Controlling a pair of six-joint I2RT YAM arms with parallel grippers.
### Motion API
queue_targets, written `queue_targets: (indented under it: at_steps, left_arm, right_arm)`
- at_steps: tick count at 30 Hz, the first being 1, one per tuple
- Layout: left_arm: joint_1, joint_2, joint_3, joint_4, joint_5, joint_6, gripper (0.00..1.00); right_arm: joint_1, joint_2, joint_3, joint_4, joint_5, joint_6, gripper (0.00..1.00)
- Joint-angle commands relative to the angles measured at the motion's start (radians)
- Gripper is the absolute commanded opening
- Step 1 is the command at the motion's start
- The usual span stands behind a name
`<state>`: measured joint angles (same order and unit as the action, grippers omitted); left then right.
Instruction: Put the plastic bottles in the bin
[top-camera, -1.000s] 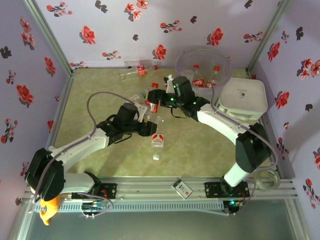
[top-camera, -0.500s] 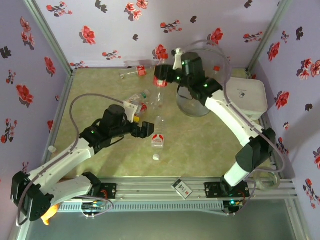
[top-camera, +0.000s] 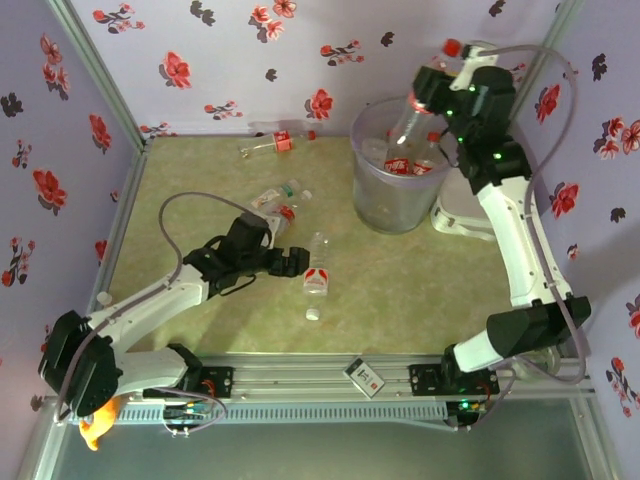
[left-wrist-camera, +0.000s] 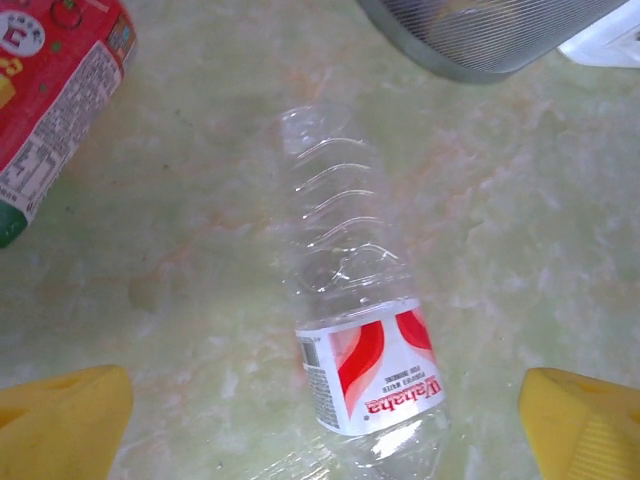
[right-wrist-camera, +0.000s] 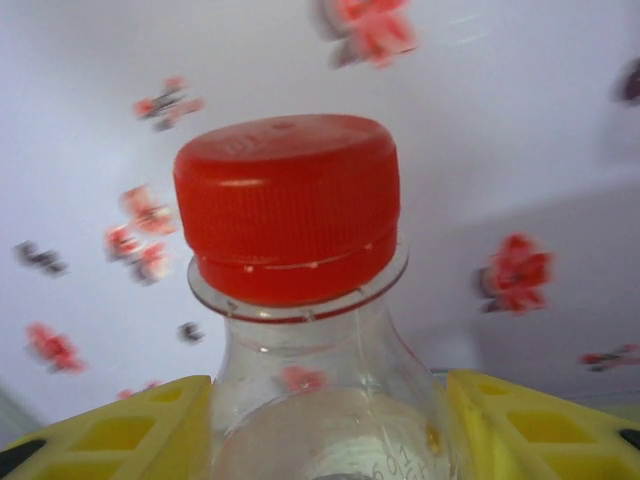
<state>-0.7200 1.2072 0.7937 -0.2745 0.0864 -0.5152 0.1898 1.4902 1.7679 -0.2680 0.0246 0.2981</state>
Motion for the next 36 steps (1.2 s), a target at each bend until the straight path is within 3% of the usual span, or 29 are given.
queue_targets:
  at_steps: [1,20,31,36]
  left_arm:
    - [-0.007,0.019,0.02,-0.046,-0.032,-0.04,0.99]
    - [-0.032,0.122,0.062,-0.097,-0.057,-0.03,0.96]
    - [-0.038,0.147,0.077,-0.097,-0.062,-0.029,0.96]
    - [-0.038,0.148,0.075,-0.097,-0.063,-0.025,0.96]
  right_arm:
    - [-0.066,0.0,-0.045,-0.02,0.007,0.009,0.43]
    - [-0.095,0.174,-0.145,-0.11,-0.198,0.126,0.41]
    - [-0.089,0.247,-0.199,-0.107,-0.224,0.208,0.42]
    - [-0.071,0.296,-0.179,-0.128,-0.212,0.213,0.48]
